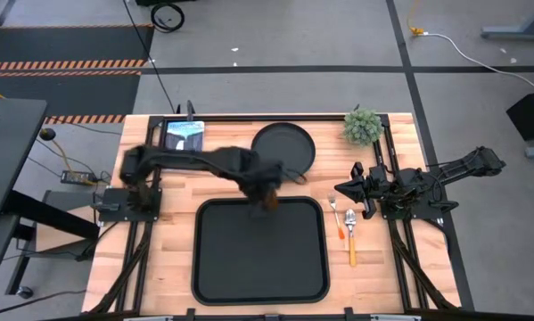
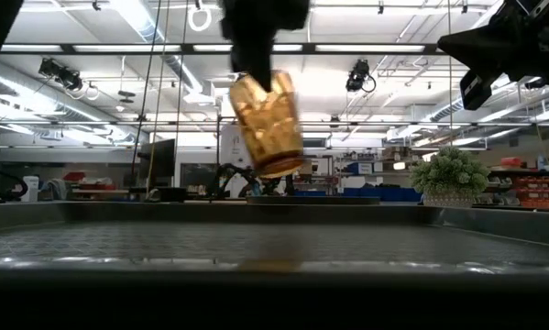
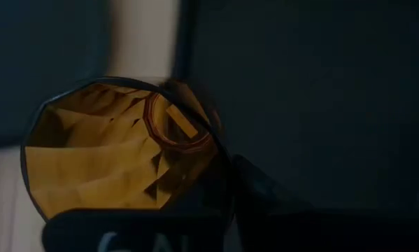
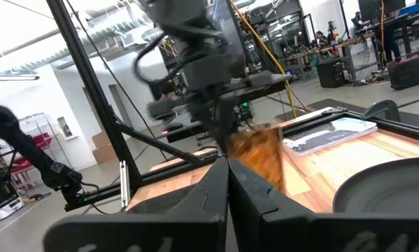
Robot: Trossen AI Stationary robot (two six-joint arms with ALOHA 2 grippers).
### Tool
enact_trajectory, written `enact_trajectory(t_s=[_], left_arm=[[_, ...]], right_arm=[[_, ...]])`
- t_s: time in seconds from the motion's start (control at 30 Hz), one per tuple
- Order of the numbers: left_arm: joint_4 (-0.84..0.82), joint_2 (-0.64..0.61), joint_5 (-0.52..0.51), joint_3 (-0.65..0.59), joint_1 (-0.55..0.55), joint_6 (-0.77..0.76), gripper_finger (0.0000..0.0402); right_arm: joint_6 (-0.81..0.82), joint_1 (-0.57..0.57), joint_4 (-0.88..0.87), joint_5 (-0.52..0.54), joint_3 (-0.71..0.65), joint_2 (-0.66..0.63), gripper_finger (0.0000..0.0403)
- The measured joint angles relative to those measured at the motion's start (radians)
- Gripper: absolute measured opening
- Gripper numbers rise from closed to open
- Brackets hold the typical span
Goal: Pick and place plate/cup/fork/spoon on tray
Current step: Put the brown glass on the black serving tray
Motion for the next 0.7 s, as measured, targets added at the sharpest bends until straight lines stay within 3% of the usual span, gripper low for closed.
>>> enact_trajectory(t_s=[0.23, 0.7], left_arm=[[0.003, 0.165, -0.003, 0.168, -0.122, 0.176, 0.0015], [0.024, 0.281, -0.208, 0.177, -0.247, 0.438, 0.0028]], right_arm=[[0.0, 0.0, 0.0, 0.0, 0.0, 0.0, 0.0016], [0.0, 0.0, 0.0, 0.0, 0.0, 0.0, 0.0016]])
